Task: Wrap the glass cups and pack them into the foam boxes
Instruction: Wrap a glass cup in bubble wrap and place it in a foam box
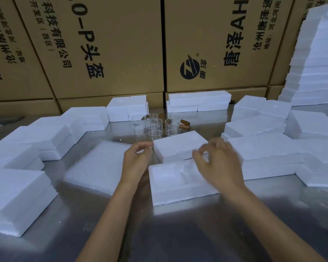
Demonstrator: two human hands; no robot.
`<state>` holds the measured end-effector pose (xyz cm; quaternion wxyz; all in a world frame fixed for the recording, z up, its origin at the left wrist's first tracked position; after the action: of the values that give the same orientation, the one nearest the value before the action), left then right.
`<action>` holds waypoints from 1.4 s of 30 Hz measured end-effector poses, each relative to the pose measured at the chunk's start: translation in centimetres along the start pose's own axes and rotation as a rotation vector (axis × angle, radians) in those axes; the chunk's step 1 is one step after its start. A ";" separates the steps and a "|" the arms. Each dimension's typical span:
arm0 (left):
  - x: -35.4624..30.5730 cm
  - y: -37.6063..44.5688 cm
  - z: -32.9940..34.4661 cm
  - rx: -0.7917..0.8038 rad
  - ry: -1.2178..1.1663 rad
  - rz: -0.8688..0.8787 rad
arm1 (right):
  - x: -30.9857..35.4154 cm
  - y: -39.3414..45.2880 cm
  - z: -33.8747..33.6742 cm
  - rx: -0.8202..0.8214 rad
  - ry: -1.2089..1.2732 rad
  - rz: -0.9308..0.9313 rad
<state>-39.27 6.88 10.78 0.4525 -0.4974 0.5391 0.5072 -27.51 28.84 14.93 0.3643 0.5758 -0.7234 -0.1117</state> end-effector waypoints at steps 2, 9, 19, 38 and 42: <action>-0.2 -0.1 -0.8 -0.068 -0.064 0.018 | -0.4 3.9 1.1 0.049 0.140 0.043; 0.2 0.1 -1.2 -0.089 -0.068 0.025 | -2.7 14.8 10.6 0.426 0.137 0.262; 0.5 0.7 -1.2 -0.083 -0.122 -0.017 | -3.0 16.9 13.8 0.412 -0.089 0.275; -5.7 -4.1 1.4 0.154 0.124 0.344 | 3.9 2.9 -0.1 0.103 1.003 0.283; -5.5 -4.1 1.6 0.132 0.089 0.331 | 3.9 0.7 -0.3 -0.122 0.961 0.207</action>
<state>-34.67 8.92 15.70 0.3702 -0.3929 0.6654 0.5155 -28.15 25.58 17.13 0.6987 0.4650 -0.5192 0.1612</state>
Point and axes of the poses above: each hand's wrist, its own y-axis towards the middle knuckle, its own z-axis out of the palm, x = y × z, the point moved 7 cm from there along y, towards the middle knuckle, and after that the axes turned 3 degrees about -z, right-handed, at the moved point
